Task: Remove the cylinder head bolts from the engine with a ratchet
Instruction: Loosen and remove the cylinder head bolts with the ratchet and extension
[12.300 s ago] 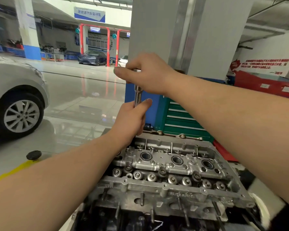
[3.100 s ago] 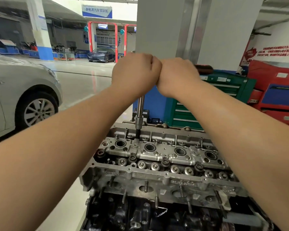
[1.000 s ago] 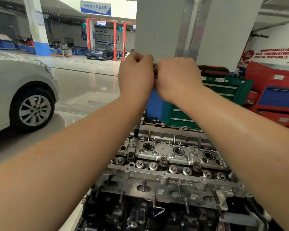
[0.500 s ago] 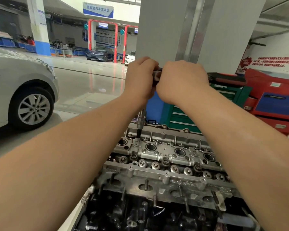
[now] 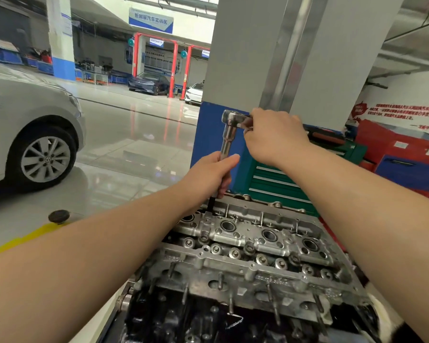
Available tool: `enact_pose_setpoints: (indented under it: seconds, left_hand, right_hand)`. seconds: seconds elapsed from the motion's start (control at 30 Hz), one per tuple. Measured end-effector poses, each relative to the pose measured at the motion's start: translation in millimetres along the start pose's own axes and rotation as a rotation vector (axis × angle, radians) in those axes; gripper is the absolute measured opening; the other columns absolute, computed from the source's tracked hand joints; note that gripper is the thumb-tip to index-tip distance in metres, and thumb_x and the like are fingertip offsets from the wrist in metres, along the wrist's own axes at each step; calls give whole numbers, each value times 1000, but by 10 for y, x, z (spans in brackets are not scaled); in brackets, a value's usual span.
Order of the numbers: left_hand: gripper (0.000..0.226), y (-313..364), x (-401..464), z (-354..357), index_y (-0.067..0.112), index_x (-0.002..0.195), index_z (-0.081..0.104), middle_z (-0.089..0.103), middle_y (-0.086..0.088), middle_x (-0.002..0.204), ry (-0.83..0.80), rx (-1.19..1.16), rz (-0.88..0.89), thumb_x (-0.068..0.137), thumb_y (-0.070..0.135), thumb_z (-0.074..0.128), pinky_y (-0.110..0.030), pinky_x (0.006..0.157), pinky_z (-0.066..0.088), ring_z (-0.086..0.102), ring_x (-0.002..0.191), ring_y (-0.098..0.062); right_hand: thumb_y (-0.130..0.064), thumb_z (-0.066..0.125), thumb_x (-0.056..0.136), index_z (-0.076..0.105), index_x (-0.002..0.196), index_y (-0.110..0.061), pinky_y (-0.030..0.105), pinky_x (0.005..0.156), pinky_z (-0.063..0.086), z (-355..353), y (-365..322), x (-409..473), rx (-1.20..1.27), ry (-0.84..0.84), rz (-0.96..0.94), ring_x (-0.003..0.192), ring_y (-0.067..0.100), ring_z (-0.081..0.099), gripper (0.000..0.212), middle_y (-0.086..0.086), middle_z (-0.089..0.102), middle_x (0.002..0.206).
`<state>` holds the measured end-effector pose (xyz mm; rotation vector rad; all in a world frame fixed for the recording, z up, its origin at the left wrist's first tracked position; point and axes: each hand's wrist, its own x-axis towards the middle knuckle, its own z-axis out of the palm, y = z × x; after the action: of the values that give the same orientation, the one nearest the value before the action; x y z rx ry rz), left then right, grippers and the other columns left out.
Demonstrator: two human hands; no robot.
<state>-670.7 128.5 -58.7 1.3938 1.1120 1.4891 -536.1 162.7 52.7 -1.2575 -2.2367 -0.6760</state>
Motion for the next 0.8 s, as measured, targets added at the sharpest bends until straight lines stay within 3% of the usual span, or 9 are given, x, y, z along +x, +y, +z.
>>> enact_pose_setpoints:
  seconds: [0.13,0.27,0.43,0.57,0.8]
  left_hand:
    - [37,-40,8,52,19,83,38,40,5,53,78,-2,68,104,41,59,-34,54,35,36,49,-18]
    - [39,183,50,100,22,79,38,41,7,50,109,16,146,99,46,60,-30,49,34,36,47,-17]
    - [40,415,-52,299,24,76,39,40,8,52,-23,-63,163,100,48,59,-32,51,37,37,47,-16]
    - [37,421,-268,631,25,80,42,43,7,55,-113,-72,127,104,50,57,-30,51,43,42,51,-14]
    - [39,369,-510,1311,20,83,36,42,5,57,-194,-29,50,108,44,54,-35,59,42,41,53,-16]
  right_hand:
    - [-33,49,99,56,93,-30,44,83,32,-29,-22,16,54,36,-18,88,29,54,9,-2,63,88]
    - [-26,53,91,57,83,-27,43,83,33,-227,-3,51,101,189,10,89,33,57,9,-2,62,81]
    - [-19,53,82,65,88,-24,41,80,29,-575,102,-37,52,273,27,81,28,49,15,-4,61,78]
    - [-19,55,79,55,72,-26,43,87,38,-686,340,-376,99,268,64,78,29,47,9,-4,57,70]
    - [-18,60,80,43,59,-30,39,81,33,-735,845,-969,172,212,179,75,25,40,29,-11,47,58]
